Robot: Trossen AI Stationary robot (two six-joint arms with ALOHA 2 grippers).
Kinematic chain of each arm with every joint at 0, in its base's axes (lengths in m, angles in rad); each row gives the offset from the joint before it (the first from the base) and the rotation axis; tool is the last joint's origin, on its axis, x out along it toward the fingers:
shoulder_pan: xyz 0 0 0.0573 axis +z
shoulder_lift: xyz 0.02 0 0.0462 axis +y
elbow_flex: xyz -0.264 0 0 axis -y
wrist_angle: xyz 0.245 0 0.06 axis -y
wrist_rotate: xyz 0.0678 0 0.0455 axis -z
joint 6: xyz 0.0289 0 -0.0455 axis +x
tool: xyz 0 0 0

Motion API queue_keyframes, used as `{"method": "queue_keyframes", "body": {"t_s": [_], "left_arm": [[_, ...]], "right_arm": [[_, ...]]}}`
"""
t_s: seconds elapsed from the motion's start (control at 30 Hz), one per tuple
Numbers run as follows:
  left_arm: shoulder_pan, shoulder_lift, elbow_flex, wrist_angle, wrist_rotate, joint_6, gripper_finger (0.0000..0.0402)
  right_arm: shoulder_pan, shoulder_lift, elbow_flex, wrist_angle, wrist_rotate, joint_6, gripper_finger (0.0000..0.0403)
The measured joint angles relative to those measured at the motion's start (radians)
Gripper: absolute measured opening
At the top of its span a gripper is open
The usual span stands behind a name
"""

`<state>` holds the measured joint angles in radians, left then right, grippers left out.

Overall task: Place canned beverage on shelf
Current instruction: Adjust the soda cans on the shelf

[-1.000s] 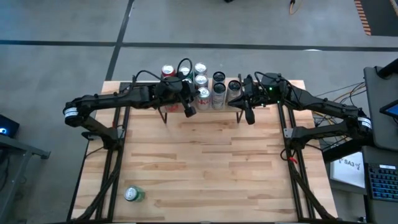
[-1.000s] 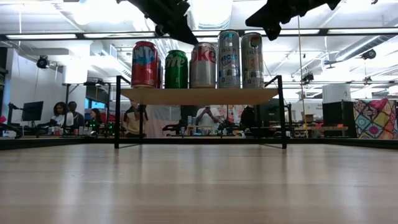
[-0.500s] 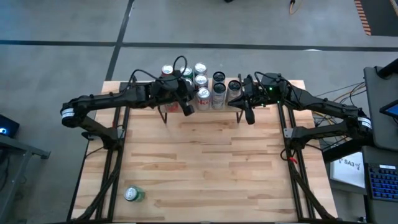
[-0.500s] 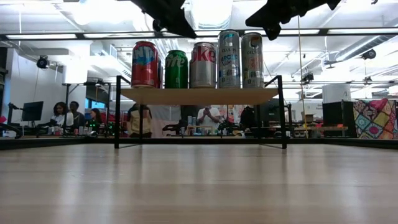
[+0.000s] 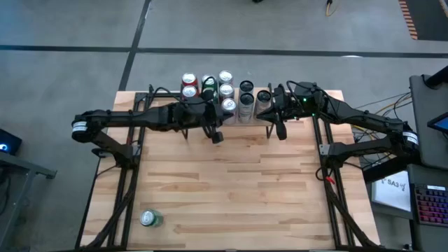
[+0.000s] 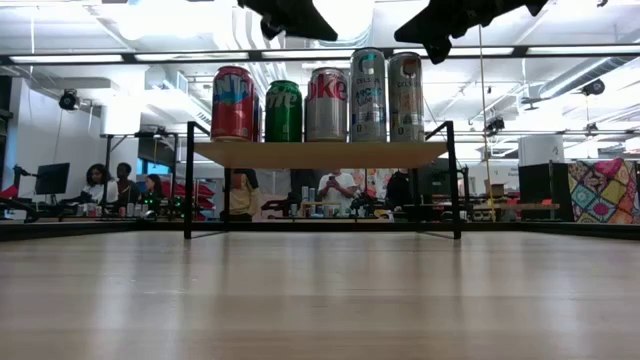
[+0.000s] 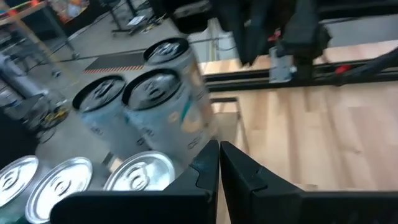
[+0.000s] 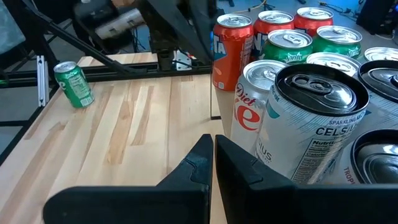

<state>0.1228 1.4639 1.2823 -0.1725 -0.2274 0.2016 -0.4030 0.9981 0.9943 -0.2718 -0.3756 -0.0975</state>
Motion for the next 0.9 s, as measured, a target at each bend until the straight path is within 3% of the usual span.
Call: {"method": "queue_keyframes", "body": {"t_s": [0.53, 0.77, 0.9], "left_arm": [[0.004, 0.082, 0.000, -0.004, -0.055, -0.001, 0.0000], [0.005, 0.094, 0.000, -0.025, -0.175, -0.001, 0.0000], [0.005, 0.093, 0.000, -0.052, -0.183, -0.004, 0.0000]], "right_arm": [[0.000, 0.000, 0.000, -0.004, 0.000, -0.005, 0.0009], [0.000, 0.000, 0.000, -0.007, 0.000, 0.000, 0.0009], [0.000, 0.000, 0.000, -0.007, 0.000, 0.000, 0.0009]]}}
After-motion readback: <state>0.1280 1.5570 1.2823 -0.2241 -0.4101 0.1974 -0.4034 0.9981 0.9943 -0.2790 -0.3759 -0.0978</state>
